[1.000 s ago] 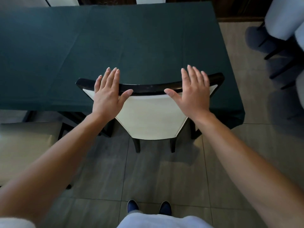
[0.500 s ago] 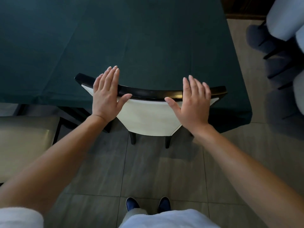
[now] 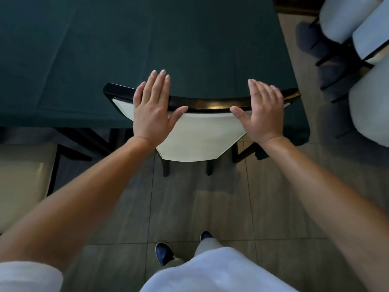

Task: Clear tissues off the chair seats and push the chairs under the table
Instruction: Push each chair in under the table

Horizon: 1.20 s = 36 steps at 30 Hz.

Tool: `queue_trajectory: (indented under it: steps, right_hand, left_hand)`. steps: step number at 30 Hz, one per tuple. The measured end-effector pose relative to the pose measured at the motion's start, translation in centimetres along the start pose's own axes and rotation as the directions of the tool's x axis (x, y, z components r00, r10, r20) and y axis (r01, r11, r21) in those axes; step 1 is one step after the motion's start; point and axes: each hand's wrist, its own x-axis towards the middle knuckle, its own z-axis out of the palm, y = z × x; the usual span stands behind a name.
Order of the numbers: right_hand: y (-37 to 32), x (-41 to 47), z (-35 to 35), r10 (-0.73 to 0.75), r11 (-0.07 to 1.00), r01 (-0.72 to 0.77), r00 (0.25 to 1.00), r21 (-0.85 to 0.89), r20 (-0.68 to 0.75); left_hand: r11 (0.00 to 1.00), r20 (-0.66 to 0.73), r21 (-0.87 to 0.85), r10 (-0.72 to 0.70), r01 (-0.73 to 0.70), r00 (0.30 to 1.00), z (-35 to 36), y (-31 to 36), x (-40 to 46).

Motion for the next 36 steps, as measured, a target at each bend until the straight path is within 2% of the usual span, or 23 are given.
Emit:
queue_trajectory:
  steps: [7,15,21,25,28,31,34,36]
  right_hand:
    - [0.0,0.0,0.0,-0.015,0.999,0.015,1.000,0.040,0.000]
    - [0.2,0.1,0.0,-0.015,0.993,0.012,1.000,0.116,0.026]
    - [0.2,-0.1,-0.7,-0.013,0.988,0.001,0.997,0.154,0.078]
    - [0.3,0.1,-1.2,-0.029,0.982,0.002,0.990,0.191,0.139]
    - [1.1,0.7,-2.1,-0.093,0.966,0.030,0.967,0.258,0.236]
    - [1.0,1.0,-3.9,-0.141,0.900,0.026,0.962,0.435,0.234]
    - [-1.1,0.9,-6.5,-0.229,0.764,0.149,0.972,0.627,0.048]
    - [-3.2,0.9,-7.6,-0.309,0.699,0.233,0.951,0.676,-0.008]
  left_hand:
    - [0.999,0.006,0.022,-0.023,0.023,1.000,-0.4,0.2,0.1]
    - [0.989,0.176,0.120,-0.102,0.081,0.979,-1.7,1.1,0.0]
    - [0.932,0.224,0.191,-0.346,0.307,0.911,-2.4,3.8,-1.3]
    - [0.923,0.326,0.178,-0.383,0.342,0.864,-4.0,4.2,-0.7]
    - [0.909,0.389,0.099,-0.410,0.405,0.825,-5.5,4.2,-0.4]
    - [0.849,0.266,0.035,-0.516,0.527,0.814,-7.6,5.0,-2.3]
    - [0.816,0.106,-0.001,-0.575,0.578,0.811,-11.1,5.5,-5.4]
    - [0.806,0.025,-0.004,-0.592,0.592,0.806,-14.1,5.2,-7.2]
